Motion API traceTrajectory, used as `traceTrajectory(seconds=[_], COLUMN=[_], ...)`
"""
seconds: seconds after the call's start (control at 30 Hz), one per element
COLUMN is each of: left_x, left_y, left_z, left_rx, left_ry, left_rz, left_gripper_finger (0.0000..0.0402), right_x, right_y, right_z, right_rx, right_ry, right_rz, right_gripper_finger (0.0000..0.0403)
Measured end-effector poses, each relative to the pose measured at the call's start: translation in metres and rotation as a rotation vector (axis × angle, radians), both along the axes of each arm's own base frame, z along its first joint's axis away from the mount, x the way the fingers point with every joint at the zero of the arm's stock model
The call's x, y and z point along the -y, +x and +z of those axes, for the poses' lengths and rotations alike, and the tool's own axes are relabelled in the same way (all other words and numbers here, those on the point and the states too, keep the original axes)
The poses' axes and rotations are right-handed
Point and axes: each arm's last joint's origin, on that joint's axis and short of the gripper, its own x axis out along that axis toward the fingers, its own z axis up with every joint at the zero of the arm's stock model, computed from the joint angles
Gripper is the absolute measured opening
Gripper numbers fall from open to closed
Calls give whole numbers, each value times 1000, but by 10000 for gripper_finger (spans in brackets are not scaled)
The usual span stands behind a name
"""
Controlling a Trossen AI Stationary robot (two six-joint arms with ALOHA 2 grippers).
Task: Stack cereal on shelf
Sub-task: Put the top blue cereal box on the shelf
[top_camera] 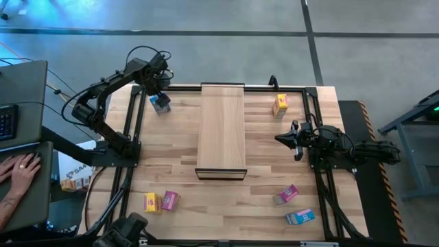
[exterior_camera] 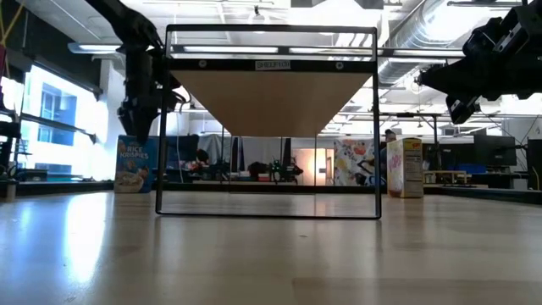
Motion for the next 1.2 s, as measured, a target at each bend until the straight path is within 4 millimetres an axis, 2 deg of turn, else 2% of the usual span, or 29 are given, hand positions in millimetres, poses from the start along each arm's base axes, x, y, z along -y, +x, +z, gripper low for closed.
traceTrajectory(seconds=[0.6, 0.87, 1.2], left_x=[-7, -9, -11], left_y=[14, 18, 20], left_z=[-37, -40, -40], left_rx=[-105, -107, -55], left_ry=[-135, -111, -114], left_rz=[5, 14, 48], left_gripper_finger=[298, 293, 249], right_x=[0, 0, 0], right_y=[0, 0, 0], right_z=[0, 0, 0], right_rx=[0, 0, 0], right_ry=[0, 0, 0], right_rz=[0, 0, 0], right_gripper_finger=[0, 0, 0])
